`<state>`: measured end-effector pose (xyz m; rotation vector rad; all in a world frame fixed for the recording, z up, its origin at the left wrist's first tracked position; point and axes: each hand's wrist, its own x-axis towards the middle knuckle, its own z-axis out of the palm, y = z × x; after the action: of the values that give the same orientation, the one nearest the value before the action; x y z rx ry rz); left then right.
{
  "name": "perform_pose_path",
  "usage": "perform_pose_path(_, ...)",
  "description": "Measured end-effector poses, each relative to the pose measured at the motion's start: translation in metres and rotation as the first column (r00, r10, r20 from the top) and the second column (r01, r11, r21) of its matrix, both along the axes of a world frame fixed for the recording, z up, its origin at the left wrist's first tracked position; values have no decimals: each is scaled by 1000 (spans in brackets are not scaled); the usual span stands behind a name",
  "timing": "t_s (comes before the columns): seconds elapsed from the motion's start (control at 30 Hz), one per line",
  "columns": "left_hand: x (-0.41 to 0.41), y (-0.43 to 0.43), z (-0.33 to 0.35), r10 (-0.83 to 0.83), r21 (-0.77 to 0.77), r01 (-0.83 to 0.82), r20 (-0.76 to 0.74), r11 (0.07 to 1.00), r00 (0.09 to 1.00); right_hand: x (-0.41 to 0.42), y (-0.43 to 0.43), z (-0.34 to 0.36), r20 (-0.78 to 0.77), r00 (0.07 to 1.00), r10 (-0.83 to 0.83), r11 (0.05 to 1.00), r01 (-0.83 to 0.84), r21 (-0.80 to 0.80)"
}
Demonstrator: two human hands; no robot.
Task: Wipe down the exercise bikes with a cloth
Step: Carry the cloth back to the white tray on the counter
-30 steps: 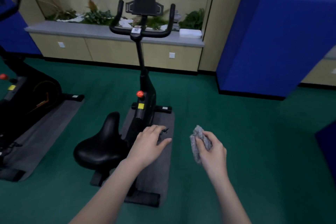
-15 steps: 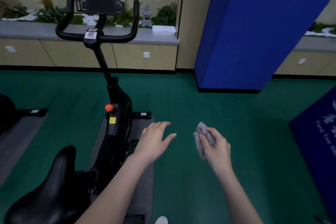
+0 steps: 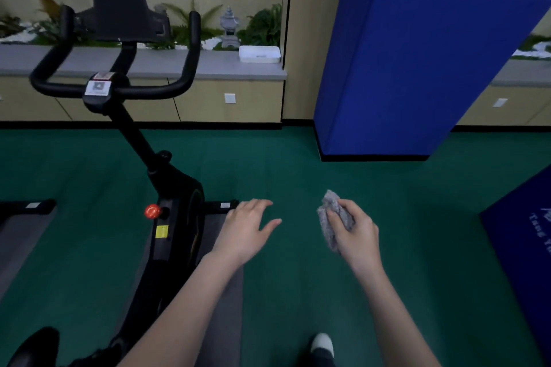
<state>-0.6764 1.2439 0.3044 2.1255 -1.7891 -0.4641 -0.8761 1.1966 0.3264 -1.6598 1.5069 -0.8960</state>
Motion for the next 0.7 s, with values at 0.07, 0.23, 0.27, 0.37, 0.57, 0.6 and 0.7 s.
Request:
perform_pose_path(0.07,-4,-23,-1,13,-1,-13,7,1000,1000,-3,-26,-1,5,1000,15,1000,-15,-3)
perform_pose_path(0.23,-26,-97,3,61,-25,-61,18,998,998,-24,-106,2,27,999,46,999,-45,-11)
perform_pose_path(0.27,-33,-113,5,70,-30,-69,17,997,997,-31,-124,5,30,998,48,999,-48,-13)
perform_pose_path(0.37,-52,-159,11,92,-42,-91,16,995,996,-47,-173,11,34,998,61,998,-61,-12)
perform_pose_path(0.57,-67,-229,20,147,-75,-145,19,987,989,-57,-251,20,60,991,123,992,-122,-21)
perform_pose_path(0.6,-67,-239,20,154,-71,-152,22,986,988,-58,-263,20,65,989,134,991,-132,-25)
perform_pose_path(0.7,-64,-264,20,176,-56,-175,20,983,984,-54,-292,20,72,985,158,987,-157,-21)
